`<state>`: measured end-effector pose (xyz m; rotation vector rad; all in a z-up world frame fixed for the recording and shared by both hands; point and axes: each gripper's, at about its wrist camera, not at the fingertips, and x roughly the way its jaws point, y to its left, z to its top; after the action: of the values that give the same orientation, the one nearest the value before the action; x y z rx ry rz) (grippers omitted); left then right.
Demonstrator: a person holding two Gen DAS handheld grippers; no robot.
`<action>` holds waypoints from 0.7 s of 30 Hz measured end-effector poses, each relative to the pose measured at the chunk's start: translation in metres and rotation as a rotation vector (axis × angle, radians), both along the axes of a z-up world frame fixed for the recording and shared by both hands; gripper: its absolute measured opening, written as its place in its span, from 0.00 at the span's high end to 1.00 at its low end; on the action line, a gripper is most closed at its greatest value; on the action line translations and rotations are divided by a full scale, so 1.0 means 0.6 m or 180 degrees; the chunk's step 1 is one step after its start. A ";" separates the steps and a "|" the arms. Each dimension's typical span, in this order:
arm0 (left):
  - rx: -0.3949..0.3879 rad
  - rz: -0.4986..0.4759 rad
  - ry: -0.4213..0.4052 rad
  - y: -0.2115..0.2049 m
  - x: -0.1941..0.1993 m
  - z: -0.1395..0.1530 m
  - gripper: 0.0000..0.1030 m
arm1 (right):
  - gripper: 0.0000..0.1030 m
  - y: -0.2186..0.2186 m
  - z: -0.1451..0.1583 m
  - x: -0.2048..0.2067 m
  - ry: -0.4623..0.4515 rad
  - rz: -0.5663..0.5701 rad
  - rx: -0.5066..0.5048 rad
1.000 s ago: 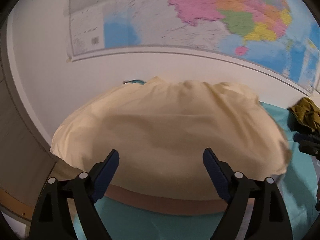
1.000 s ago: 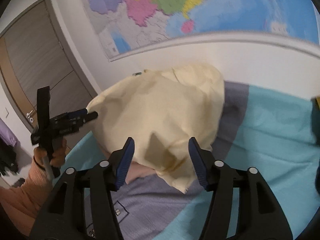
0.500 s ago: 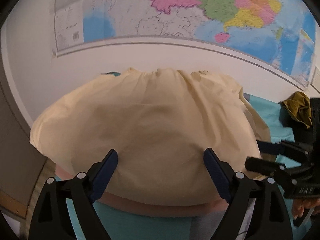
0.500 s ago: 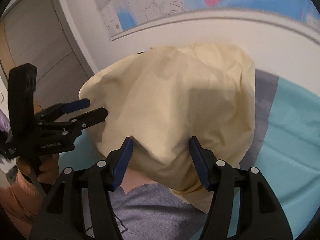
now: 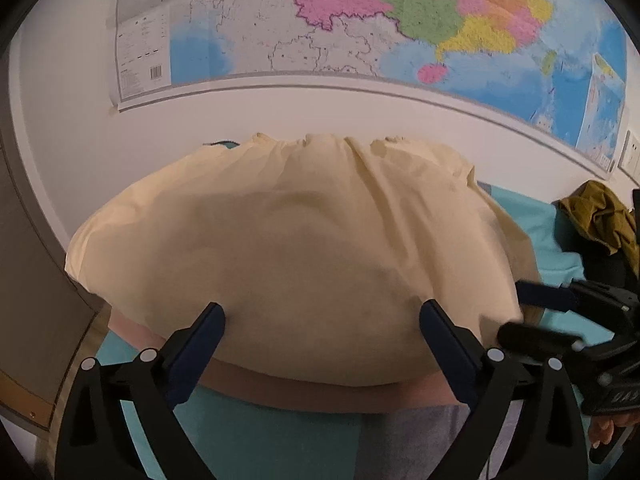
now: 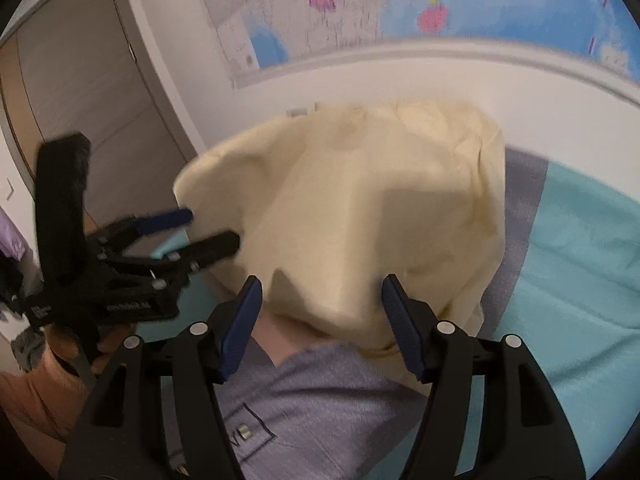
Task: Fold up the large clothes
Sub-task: 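Carry the cream jacket bundle with the right gripper onto the pink garment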
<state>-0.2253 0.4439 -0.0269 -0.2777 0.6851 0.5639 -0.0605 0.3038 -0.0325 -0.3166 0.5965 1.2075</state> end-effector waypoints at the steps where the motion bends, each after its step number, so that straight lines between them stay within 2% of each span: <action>1: -0.0012 -0.0003 0.0027 -0.001 0.001 -0.005 0.08 | 0.40 -0.001 -0.007 0.002 0.0011 -0.0026 -0.0028; 5: 0.0031 0.0015 0.0065 -0.012 -0.002 -0.009 0.08 | 0.40 -0.020 -0.008 0.000 0.0048 -0.0027 0.0033; 11: -0.0067 0.0031 0.0003 -0.026 -0.012 -0.007 0.08 | 0.40 -0.052 0.008 -0.012 0.0006 -0.0066 0.0148; 17: -0.0152 0.0083 -0.0008 -0.055 -0.012 -0.018 0.08 | 0.35 -0.069 0.019 -0.026 -0.0103 -0.0114 0.0182; 21: -0.0282 0.0133 -0.0136 -0.077 -0.020 -0.018 0.07 | 0.30 -0.084 0.022 -0.038 -0.0129 -0.0117 0.0242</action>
<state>-0.2376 0.3978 -0.0378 -0.3864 0.6652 0.5666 -0.0831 0.2537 -0.0194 -0.2641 0.5181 1.1827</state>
